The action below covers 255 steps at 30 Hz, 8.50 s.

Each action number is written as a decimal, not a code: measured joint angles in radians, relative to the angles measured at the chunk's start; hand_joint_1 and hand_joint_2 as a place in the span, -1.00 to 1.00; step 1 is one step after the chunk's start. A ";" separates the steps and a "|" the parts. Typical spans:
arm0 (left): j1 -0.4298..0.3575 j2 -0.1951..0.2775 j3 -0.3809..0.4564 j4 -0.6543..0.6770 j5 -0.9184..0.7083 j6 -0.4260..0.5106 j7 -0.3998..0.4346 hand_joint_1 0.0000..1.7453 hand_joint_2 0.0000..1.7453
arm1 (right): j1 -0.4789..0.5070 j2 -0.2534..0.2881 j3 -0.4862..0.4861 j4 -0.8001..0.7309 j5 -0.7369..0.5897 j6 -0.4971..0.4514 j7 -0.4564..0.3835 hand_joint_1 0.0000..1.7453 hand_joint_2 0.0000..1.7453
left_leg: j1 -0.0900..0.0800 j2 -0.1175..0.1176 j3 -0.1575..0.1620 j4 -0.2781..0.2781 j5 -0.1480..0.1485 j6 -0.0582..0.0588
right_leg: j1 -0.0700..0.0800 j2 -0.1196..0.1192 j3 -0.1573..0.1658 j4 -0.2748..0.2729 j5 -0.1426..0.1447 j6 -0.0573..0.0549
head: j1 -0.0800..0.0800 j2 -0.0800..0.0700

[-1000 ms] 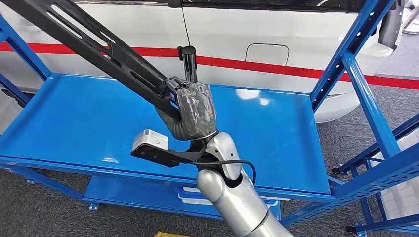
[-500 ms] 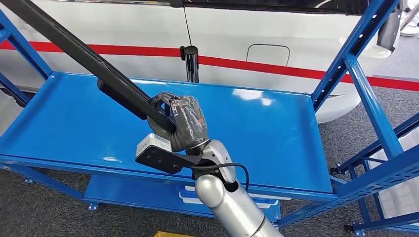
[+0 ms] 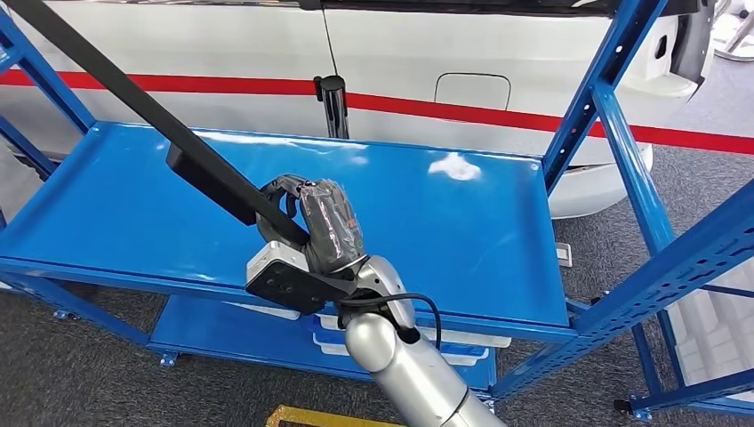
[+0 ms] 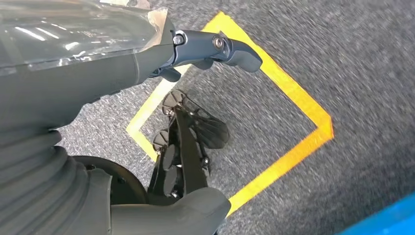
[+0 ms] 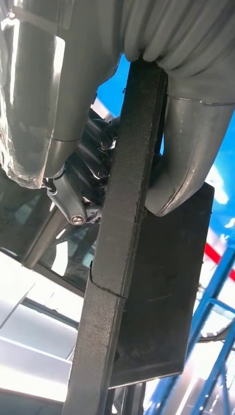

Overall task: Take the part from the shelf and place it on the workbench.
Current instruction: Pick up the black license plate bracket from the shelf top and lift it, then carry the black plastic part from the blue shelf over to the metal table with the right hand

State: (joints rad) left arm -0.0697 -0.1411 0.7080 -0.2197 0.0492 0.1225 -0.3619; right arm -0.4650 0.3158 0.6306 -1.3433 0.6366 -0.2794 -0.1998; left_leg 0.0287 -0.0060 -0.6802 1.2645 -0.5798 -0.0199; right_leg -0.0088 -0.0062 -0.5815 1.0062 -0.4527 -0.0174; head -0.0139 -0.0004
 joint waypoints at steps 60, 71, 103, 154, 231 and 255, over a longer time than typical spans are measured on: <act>-0.024 0.006 0.027 0.000 -0.103 -0.130 -0.001 -1.00 1.00 | 0.039 -0.039 -0.150 -0.054 -0.251 -0.010 -0.053 1.00 1.00 | -0.004 0.007 -0.050 0.015 0.013 0.001 | 0.008 -0.007 0.066 -0.039 -0.026 -0.011 | 0.000 0.000; -0.105 -0.029 -0.056 -0.002 -0.187 -0.226 0.005 -1.00 1.00 | 0.137 -0.074 -0.266 -0.177 -0.195 -0.012 -0.055 1.00 1.00 | -0.007 0.004 0.145 -0.255 0.083 0.046 | 0.006 -0.006 -0.065 0.059 -0.019 0.042 | 0.008 0.000; -0.131 -0.087 -0.109 -0.003 -0.181 -0.363 -0.025 -1.00 1.00 | 0.131 -0.093 -0.308 -0.136 -0.199 0.010 -0.131 1.00 1.00 | -0.018 0.007 0.112 -0.243 0.104 0.075 | 0.010 0.001 -0.096 0.122 -0.063 0.033 | 0.017 0.000; -0.093 -0.072 -0.105 -0.010 -0.192 -0.395 -0.079 -1.00 1.00 | 0.158 -0.175 -0.267 -0.123 -0.323 -0.069 -0.110 1.00 1.00 | -0.009 0.005 -0.003 -0.019 0.034 0.012 | 0.002 -0.021 0.021 -0.017 0.004 0.018 | 0.011 0.000; -0.099 -0.107 -0.255 -0.013 -0.284 -0.361 -0.148 -1.00 1.00 | 0.333 -0.208 -0.290 -0.248 -0.326 -0.081 -0.200 1.00 1.00 | -0.033 -0.038 0.074 -0.256 0.154 0.086 | -0.012 0.000 -0.081 0.234 -0.113 0.065 | 0.017 0.000; -0.085 -0.099 -0.242 -0.012 -0.254 -0.352 -0.163 -1.00 1.00 | 0.326 -0.200 -0.274 -0.256 -0.333 -0.042 -0.218 1.00 1.00 | -0.032 0.017 0.066 -0.244 0.142 0.071 | 0.003 -0.051 0.000 0.059 -0.065 0.040 | 0.025 0.000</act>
State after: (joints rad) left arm -0.1543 -0.2401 0.4661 -0.2318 -0.2052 -0.2299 -0.5244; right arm -0.1389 0.1160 0.3561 -1.5996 0.3037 -0.3213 -0.4179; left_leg -0.0031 0.0112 -0.6147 1.0203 -0.4382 0.0510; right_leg -0.0063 -0.0572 -0.5814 1.0652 -0.5182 0.0227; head 0.0114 -0.0004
